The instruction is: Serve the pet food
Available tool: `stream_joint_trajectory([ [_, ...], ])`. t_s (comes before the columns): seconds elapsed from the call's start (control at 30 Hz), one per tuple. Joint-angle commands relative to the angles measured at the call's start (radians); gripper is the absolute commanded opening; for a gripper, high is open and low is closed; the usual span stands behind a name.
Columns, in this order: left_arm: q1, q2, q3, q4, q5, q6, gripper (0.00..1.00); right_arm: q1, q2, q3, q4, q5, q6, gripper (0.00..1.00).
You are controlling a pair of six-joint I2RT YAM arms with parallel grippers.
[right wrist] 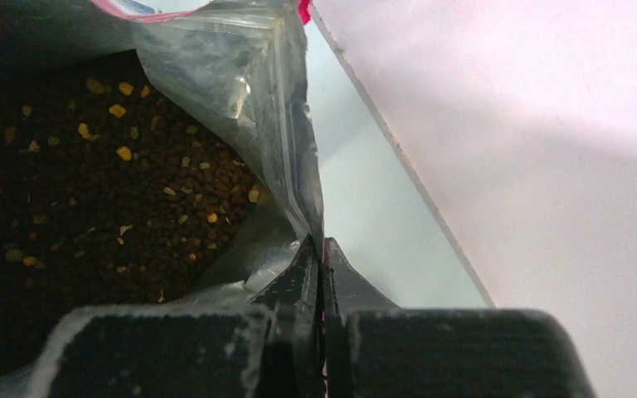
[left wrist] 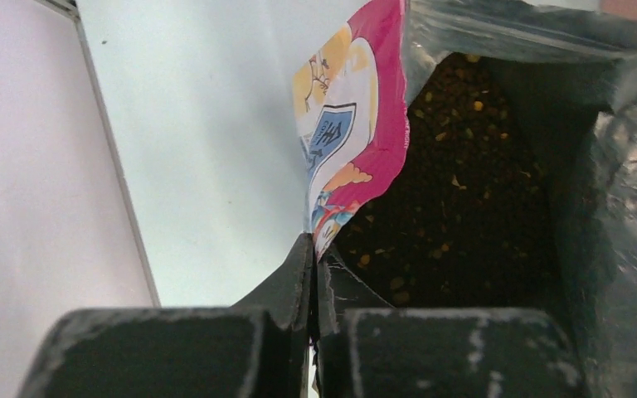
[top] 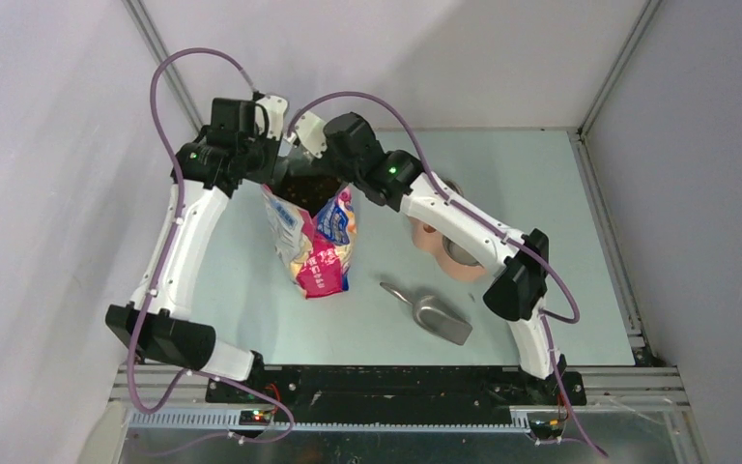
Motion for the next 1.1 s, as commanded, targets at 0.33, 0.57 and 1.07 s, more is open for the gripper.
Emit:
stream_joint_trajectory([
  [0.33, -0.003, -0.150, 0.143, -0.024, 0.172, -0.197, 0.74, -0.087, -0.291, 0.053, -0.051, -0.423, 0.243, 0.68],
  [0.57, -0.003, -0.106, 0.061, 0.088, 0.201, -0.090, 0.72, -0.246, -0.133, 0.188, -0.102, -0.734, 0.355, 0.71],
  [1.07, -0.002, 0.087, 0.076, 0.237, 0.136, -0.079, 0.58, -0.206, 0.105, 0.281, -0.029, -0.704, 0.378, 0.71],
])
